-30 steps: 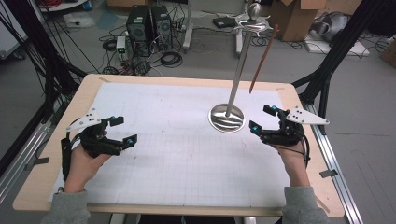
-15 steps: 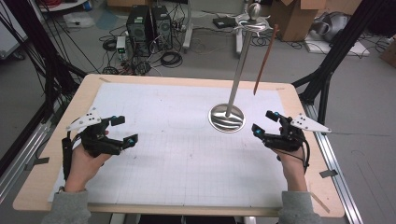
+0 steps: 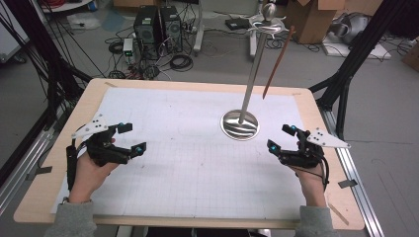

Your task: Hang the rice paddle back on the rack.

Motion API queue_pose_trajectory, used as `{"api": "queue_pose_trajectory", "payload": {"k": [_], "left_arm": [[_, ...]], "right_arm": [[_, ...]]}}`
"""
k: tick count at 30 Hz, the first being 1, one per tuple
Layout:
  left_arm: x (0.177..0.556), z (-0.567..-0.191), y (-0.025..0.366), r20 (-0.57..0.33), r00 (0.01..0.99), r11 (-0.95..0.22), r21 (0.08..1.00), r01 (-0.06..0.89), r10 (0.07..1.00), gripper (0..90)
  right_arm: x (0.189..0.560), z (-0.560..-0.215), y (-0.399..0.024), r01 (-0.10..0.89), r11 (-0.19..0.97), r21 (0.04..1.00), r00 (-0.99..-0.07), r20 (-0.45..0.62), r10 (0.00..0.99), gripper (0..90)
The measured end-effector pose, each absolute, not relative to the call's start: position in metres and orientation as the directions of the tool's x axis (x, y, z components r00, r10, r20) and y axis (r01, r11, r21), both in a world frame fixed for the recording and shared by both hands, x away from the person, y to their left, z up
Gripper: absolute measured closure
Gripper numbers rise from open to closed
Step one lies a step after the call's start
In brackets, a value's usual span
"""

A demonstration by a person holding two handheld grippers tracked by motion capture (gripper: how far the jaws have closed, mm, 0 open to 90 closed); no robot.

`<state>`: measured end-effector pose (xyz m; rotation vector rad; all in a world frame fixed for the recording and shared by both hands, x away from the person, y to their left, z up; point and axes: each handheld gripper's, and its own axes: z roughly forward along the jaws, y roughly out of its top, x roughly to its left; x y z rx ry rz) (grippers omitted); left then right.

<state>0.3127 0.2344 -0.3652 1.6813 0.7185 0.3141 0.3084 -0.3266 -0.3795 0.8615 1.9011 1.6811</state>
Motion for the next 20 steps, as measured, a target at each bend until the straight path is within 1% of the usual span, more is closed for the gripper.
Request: {"api": "queue_pose_trajectory", "payload": {"k": [5,10,11,13,14,20], "left_arm": [[0.313,-0.366,0.232,-0.172,0.773,-0.095,0.953,0.287,0.610,1.8],[0.312,-0.368,0.230,-0.155,0.778,-0.106,0.956,0.273,0.609,1.8],[0.311,-0.369,0.230,-0.145,0.781,-0.106,0.960,0.261,0.608,1.8],[0.308,-0.374,0.229,-0.098,0.775,-0.106,0.972,0.208,0.624,1.8],[0.308,-0.376,0.228,-0.093,0.773,-0.098,0.975,0.197,0.627,1.8],[0.310,-0.382,0.231,-0.112,0.770,-0.108,0.968,0.229,0.628,1.8]], "right_arm": [[0.304,-0.383,-0.329,0.157,0.084,0.984,-0.700,0.051,0.712,13.9],[0.300,-0.383,-0.334,0.157,0.072,0.985,-0.690,0.057,0.721,13.9],[0.300,-0.383,-0.336,0.151,0.070,0.986,-0.685,0.054,0.727,13.9],[0.300,-0.382,-0.338,0.152,0.060,0.987,-0.680,0.060,0.731,13.9],[0.300,-0.382,-0.340,0.151,0.059,0.987,-0.679,0.060,0.732,13.9],[0.301,-0.383,-0.346,0.156,0.043,0.987,-0.669,0.074,0.740,13.9]]}}
